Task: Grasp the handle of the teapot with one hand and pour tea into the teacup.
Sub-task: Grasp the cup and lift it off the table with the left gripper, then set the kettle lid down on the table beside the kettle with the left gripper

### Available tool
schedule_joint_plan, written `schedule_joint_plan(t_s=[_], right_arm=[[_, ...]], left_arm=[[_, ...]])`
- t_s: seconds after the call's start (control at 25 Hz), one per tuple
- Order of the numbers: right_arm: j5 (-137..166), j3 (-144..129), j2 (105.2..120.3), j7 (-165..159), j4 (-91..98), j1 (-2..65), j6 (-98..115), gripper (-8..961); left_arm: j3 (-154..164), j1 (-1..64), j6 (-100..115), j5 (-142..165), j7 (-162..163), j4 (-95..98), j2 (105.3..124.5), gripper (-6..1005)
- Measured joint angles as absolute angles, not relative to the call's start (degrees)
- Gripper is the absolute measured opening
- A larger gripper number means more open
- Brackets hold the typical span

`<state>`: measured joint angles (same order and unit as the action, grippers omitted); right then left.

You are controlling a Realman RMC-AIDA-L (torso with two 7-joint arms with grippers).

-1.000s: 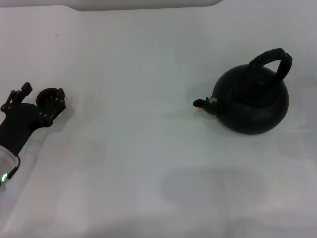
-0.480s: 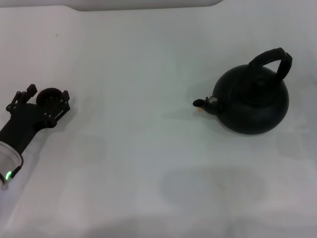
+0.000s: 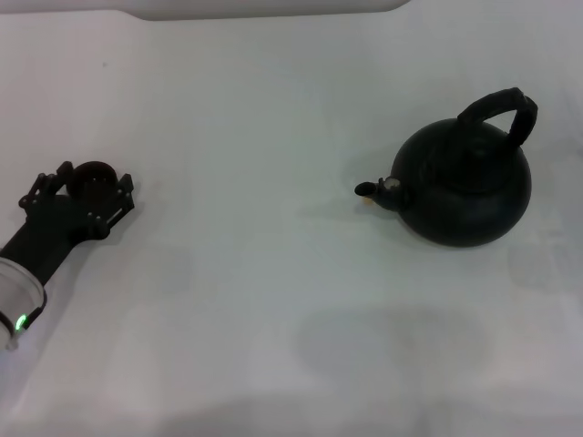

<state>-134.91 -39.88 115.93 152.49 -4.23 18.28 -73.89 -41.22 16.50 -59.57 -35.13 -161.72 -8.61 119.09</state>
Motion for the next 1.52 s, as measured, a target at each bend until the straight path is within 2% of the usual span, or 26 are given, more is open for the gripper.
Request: schedule_joint_plan(t_s=[0.44,0.64,1.08,1.52], right_arm=[[-134.9,-39.9,115.93,152.5,-4.2,18.3,-74.0,872],[-134.9,-39.6,115.93,152.4,-4.2,18.1,-74.0,871],[-134.9,-39.5,115.93,152.4,-3.8,18.1,-74.0,872],[-134.9,-39.5,115.79,152.4,-3.7,18.2,-73.9,871]], left_arm=[[-41.2,16.5,-59.5,-34.7,-161.7,-8.5,119.07,887],[-41.2,16.4,-59.5,-33.9,-161.7,-8.5,119.00,762],[-41.2,16.9,-61.5,-28.1,-161.7,-11.5,119.11,699],[-39.6,19.3,-60.9,-15.0,-161.3,-18.8,119.69,699]])
